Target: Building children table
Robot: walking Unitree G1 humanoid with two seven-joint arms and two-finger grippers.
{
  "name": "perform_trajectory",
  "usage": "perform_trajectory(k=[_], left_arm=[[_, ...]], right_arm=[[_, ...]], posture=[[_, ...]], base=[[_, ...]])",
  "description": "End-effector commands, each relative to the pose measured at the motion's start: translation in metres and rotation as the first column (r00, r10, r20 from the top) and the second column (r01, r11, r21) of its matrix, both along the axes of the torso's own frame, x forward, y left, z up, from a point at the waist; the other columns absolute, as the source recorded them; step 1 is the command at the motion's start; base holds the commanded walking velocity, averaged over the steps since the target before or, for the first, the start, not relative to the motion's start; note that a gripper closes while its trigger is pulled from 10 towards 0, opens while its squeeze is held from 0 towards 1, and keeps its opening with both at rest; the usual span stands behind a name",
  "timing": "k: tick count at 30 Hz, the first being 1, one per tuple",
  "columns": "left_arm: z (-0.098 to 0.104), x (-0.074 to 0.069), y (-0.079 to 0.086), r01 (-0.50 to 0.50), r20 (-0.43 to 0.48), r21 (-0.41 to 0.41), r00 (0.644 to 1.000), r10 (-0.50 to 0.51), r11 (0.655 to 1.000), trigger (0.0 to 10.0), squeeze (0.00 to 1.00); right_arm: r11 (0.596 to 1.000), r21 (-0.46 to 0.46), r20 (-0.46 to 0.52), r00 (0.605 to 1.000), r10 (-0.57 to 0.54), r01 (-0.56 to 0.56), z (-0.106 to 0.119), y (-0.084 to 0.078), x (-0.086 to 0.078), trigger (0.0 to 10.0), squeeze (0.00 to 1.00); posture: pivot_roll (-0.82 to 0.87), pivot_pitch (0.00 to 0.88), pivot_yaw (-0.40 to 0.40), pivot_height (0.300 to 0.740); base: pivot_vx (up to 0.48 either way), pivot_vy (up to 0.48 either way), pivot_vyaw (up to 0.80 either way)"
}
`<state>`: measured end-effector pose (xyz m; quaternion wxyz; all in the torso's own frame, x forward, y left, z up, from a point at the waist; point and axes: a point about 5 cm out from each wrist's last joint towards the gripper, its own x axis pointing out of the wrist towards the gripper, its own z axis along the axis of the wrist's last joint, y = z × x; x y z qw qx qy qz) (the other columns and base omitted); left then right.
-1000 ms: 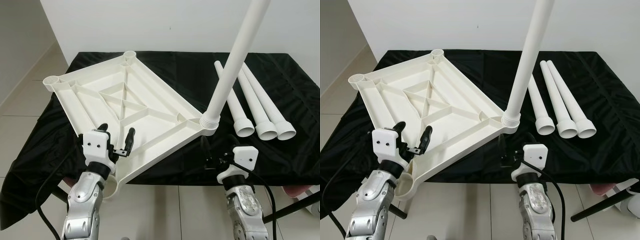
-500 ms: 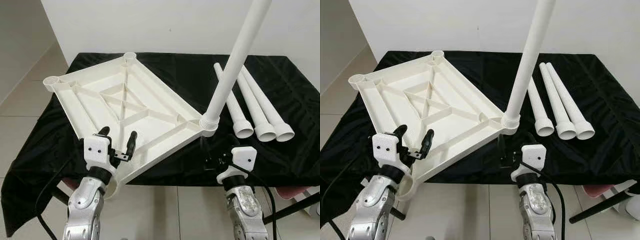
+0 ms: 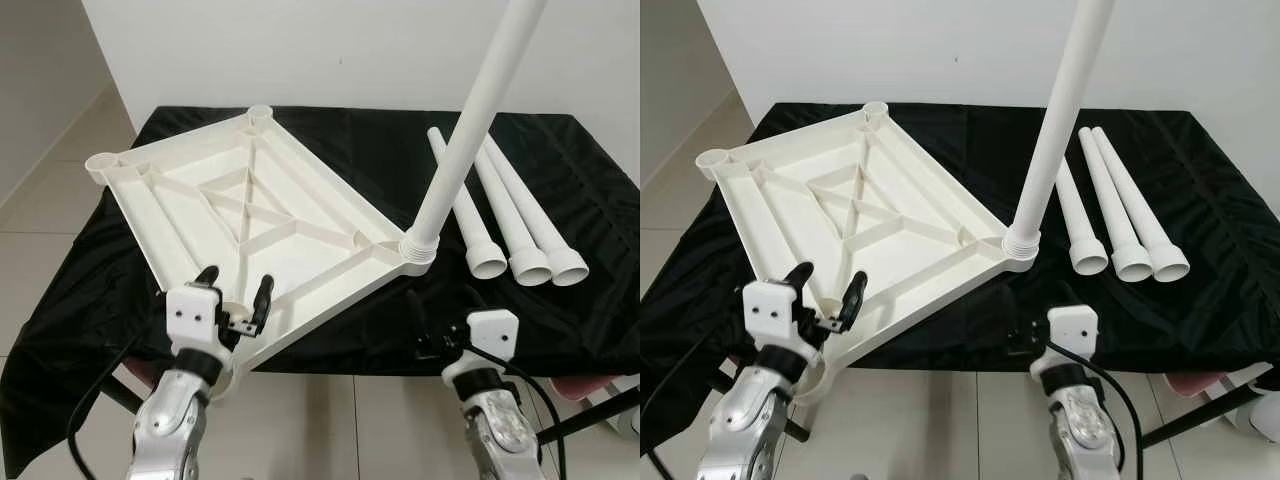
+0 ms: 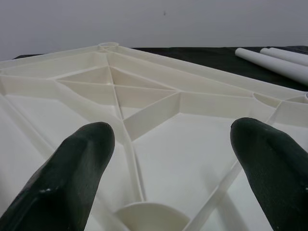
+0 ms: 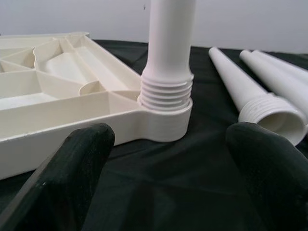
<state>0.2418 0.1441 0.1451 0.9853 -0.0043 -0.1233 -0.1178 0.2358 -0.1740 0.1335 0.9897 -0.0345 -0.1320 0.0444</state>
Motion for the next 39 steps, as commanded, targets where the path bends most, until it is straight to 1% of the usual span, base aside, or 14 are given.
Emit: perform_trajectory(k=[1, 3, 10, 11, 12, 15, 16, 18, 24, 30, 39], left_arm=[[0.004, -0.002, 0.004, -0.04, 0.026, -0.008, 0.999, 0.04, 0.999, 10.0, 0.0], [0.005, -0.003, 0.005, -0.042, 0.03, -0.007, 0.999, 0.043, 0.999, 10.0, 0.0], [0.005, -0.004, 0.002, -0.035, 0.037, 0.0, 0.999, 0.035, 0.999, 10.0, 0.0], [0.006, -0.004, 0.003, -0.034, 0.04, -0.027, 0.999, 0.035, 0.999, 10.0, 0.0], [0.007, -0.004, 0.003, -0.034, 0.041, -0.032, 0.999, 0.035, 0.999, 10.0, 0.0], [0.007, -0.005, 0.003, -0.033, 0.041, -0.03, 0.999, 0.034, 0.999, 10.0, 0.0], [0.007, -0.005, 0.003, -0.033, 0.044, -0.018, 0.998, 0.034, 0.999, 10.0, 0.0], [0.007, -0.005, 0.002, -0.034, 0.044, -0.004, 0.998, 0.034, 0.999, 10.0, 0.0], [0.007, -0.006, 0.002, -0.029, 0.042, -0.006, 0.999, 0.029, 1.0, 10.0, 0.0], [0.007, -0.007, 0.001, -0.02, 0.032, -0.016, 0.999, 0.021, 1.0, 10.0, 0.0], [0.008, -0.006, 0.001, -0.007, 0.03, -0.038, 1.0, 0.008, 0.999, 10.0, 0.0]], right_arm=[[1.0, -0.001, 0.015, 1.0, 0.006, -0.006, 0.003, 0.0, -0.001, 10.0, 0.0], [1.0, 0.002, 0.017, 1.0, 0.004, -0.004, 0.004, -0.001, -0.003, 10.0, 0.0], [1.0, 0.004, 0.016, 1.0, 0.014, -0.014, 0.003, 0.005, -0.002, 10.0, 0.0], [1.0, 0.008, 0.017, 1.0, 0.02, -0.02, 0.003, 0.007, 0.0, 10.0, 0.0], [1.0, 0.01, 0.018, 1.0, 0.021, -0.021, 0.003, 0.008, 0.0, 10.0, 0.0], [1.0, 0.012, 0.019, 1.0, 0.025, -0.025, 0.004, 0.009, 0.0, 10.0, 0.0], [1.0, 0.012, 0.019, 0.999, 0.026, -0.027, 0.004, 0.009, -0.001, 10.0, 0.0], [1.0, 0.011, 0.018, 0.999, 0.027, -0.028, 0.004, 0.009, -0.001, 10.0, 0.0], [1.0, 0.009, 0.013, 1.0, 0.026, -0.026, 0.003, 0.008, -0.003, 10.0, 0.0], [1.0, 0.008, 0.014, 1.0, 0.01, -0.01, 0.004, 0.006, -0.003, 10.0, 0.0], [1.0, 0.012, 0.016, 1.0, 0.006, -0.006, 0.003, 0.007, -0.003, 10.0, 0.0]], posture=[[-0.09, 0.086, 0.033, 0.74], [-0.09, 0.086, 0.032, 0.74], [-0.09, 0.079, 0.031, 0.74], [-0.09, 0.079, 0.031, 0.74], [-0.08, 0.076, 0.031, 0.74], [-0.08, 0.076, 0.031, 0.74], [-0.08, 0.076, 0.031, 0.74], [-0.08, 0.076, 0.031, 0.74], [-0.08, 0.081, 0.03, 0.74], [-0.09, 0.087, 0.031, 0.74], [-0.09, 0.091, 0.036, 0.74]], base=[[0.0, 0.0, 0.0], [0.0, 0.0, 0.0], [0.0, 0.0, 0.0], [0.0, 0.0, 0.0], [0.0, 0.0, 0.0], [0.0, 0.0, 0.0], [0.0, 0.0, 0.0], [0.0, 0.0, 0.0], [0.0, 0.0, 0.0], [0.0, 0.0, 0.0], [0.0, 0.0, 0.0]])
